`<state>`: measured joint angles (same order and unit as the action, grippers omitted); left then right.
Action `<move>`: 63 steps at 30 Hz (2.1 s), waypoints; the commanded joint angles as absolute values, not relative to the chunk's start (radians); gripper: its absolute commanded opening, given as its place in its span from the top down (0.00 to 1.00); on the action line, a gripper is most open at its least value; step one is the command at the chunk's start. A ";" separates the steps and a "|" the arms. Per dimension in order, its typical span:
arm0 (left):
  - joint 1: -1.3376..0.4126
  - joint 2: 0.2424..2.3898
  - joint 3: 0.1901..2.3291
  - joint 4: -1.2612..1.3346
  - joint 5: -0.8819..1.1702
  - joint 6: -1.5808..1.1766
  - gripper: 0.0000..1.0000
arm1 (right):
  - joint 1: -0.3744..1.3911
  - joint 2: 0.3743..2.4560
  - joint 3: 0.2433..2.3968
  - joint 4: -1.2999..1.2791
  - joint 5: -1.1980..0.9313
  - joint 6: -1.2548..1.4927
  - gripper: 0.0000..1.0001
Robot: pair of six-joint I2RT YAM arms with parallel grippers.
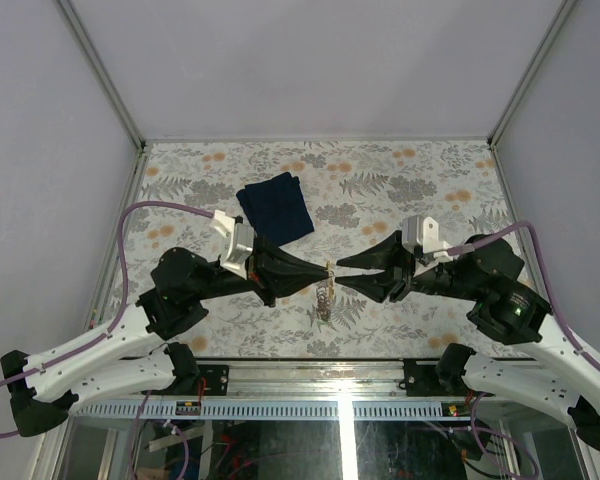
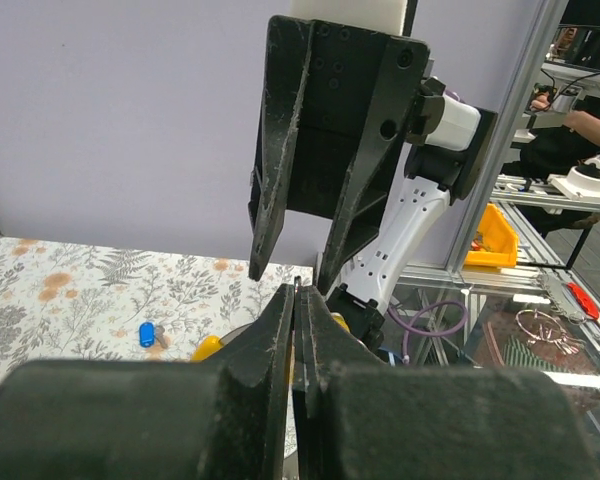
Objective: Put the keys on the keyring
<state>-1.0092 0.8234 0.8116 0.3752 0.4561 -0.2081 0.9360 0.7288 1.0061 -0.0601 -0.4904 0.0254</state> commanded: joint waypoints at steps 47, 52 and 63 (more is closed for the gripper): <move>-1.016 0.842 0.984 0.047 0.450 -0.032 0.73 | 0.940 1.157 1.710 -1.126 -0.447 -0.193 1.00; -1.016 0.870 1.003 0.008 0.480 -0.013 0.68 | 0.940 1.204 1.775 -1.192 -0.444 -0.182 1.00; -1.015 0.956 1.044 -0.002 0.556 -0.003 0.66 | 0.940 1.284 1.860 -1.274 -0.492 -0.158 1.00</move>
